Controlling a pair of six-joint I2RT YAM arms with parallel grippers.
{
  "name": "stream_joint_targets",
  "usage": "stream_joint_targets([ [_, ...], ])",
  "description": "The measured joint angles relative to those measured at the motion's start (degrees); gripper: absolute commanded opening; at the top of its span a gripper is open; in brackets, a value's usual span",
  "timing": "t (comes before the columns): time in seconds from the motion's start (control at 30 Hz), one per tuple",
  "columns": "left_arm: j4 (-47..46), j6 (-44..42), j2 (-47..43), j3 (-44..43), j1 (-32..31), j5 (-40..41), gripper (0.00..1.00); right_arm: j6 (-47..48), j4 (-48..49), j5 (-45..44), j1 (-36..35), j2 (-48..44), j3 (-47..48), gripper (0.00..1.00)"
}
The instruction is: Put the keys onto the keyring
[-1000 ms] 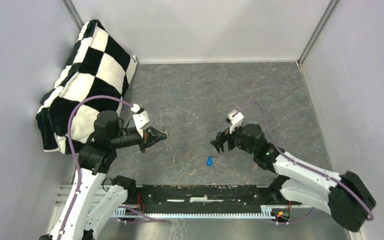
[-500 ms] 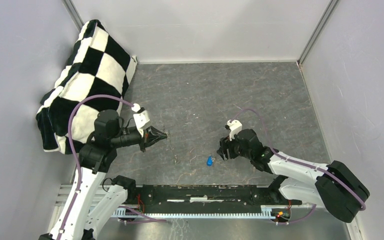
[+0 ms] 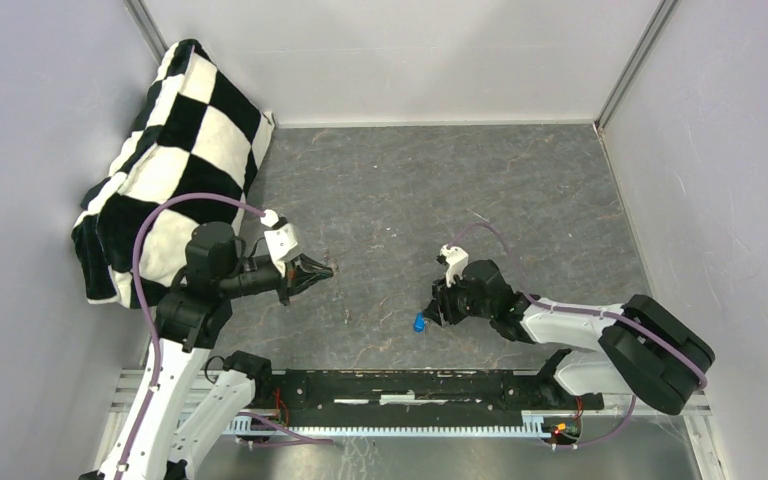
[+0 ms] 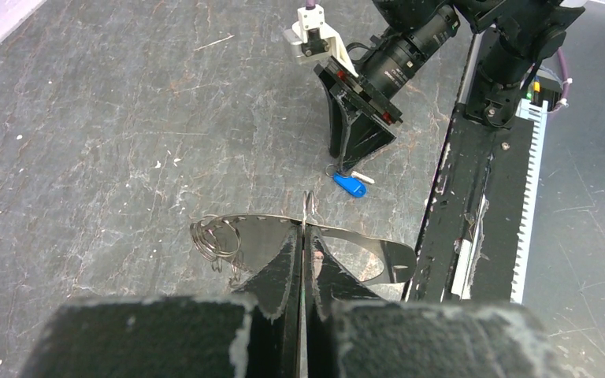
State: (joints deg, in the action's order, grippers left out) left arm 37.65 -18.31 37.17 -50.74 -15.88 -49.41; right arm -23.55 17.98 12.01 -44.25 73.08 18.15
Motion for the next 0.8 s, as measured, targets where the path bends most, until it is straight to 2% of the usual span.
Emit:
stream_joint_targets([
  [0.23, 0.0, -0.02, -0.28, 0.0, 0.0, 0.02, 0.02, -0.2, 0.46, -0.26, -1.31, 2.51, 1.66, 0.37],
  [0.33, 0.02, -0.04, -0.55, 0.0, 0.0, 0.02, 0.02, -0.2, 0.22, -0.46, -1.4, 3.17, 2.27, 0.31],
  [0.53, 0.04, -0.42, -0.63, 0.0, 0.0, 0.07, 0.02, -0.13, -0.15, -0.68, -1.46, 3.61, 2.43, 0.09],
  [0.67, 0.13, -0.44, -0.92, 0.0, 0.0, 0.2, 0.02, -0.15, -0.15, -0.7, -1.51, 3.61, 2.56, 0.0],
  [0.8, 0.24, -0.44, -1.22, 0.0, 0.0, 0.5, 0.02, -0.11, -0.22, -0.68, -1.51, 3.58, 2.69, 0.0],
])
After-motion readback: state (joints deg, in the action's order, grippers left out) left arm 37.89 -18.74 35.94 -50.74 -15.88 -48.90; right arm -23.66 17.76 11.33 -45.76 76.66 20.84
